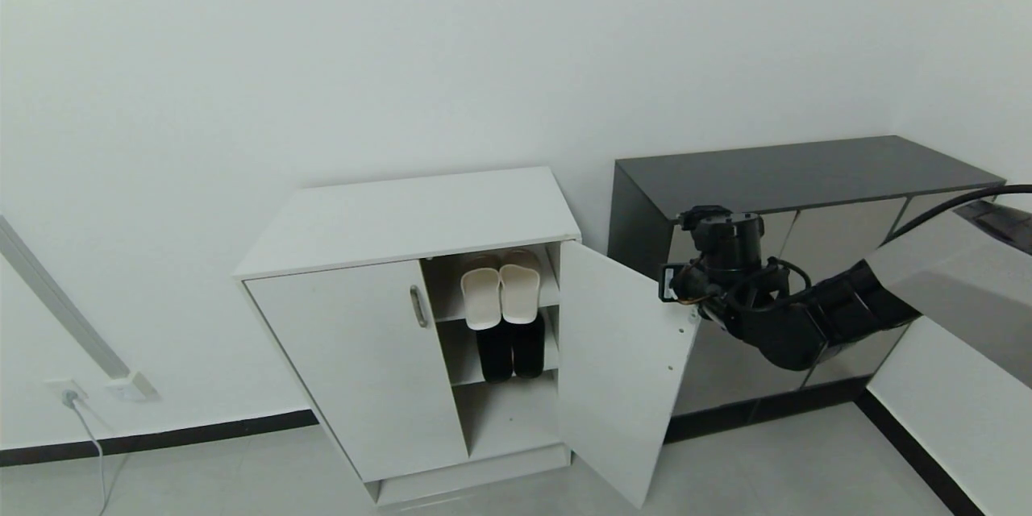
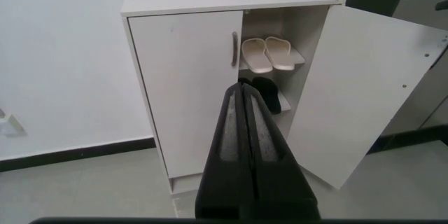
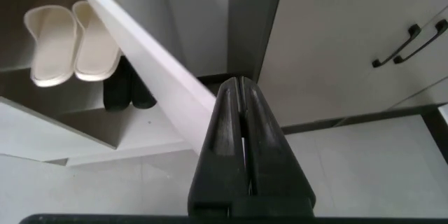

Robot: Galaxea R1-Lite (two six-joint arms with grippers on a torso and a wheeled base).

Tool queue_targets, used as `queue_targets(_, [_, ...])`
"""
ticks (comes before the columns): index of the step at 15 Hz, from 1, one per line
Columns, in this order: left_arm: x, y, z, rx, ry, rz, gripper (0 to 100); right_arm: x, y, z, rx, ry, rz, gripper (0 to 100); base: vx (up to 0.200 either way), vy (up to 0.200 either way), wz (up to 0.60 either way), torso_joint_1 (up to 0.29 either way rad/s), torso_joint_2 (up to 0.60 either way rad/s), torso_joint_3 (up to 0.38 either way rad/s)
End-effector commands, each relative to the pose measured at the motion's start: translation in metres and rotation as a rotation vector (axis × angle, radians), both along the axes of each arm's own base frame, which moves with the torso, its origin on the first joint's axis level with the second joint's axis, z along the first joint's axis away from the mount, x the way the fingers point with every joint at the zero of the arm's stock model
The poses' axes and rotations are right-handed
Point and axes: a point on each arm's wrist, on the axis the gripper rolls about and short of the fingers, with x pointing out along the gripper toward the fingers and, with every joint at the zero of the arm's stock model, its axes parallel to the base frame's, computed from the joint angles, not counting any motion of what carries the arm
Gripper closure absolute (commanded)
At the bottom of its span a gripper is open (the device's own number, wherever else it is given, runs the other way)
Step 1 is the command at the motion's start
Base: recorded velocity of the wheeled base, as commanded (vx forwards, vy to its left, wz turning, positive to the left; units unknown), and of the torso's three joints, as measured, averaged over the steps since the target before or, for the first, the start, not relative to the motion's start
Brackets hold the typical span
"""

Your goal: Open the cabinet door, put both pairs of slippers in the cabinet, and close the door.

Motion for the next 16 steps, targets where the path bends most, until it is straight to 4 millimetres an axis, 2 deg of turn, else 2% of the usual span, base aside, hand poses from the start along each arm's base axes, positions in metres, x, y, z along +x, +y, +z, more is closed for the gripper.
queue_targets(1, [0.000,0.000,0.000,0.000,0.001,-0.001,100,0.003,0.001,-0.007,-0.005,0.012,-0.001,100,0.000,0.000,0.00,0.000,0.00,0.000])
queue_targets(16, [0.000,0.000,0.000,-0.002,0.001,0.002,100,0.006,0.003,-0.031,-0.040,0.061,0.000,100,0.000,0.000,0.00,0.000,0.00,0.000])
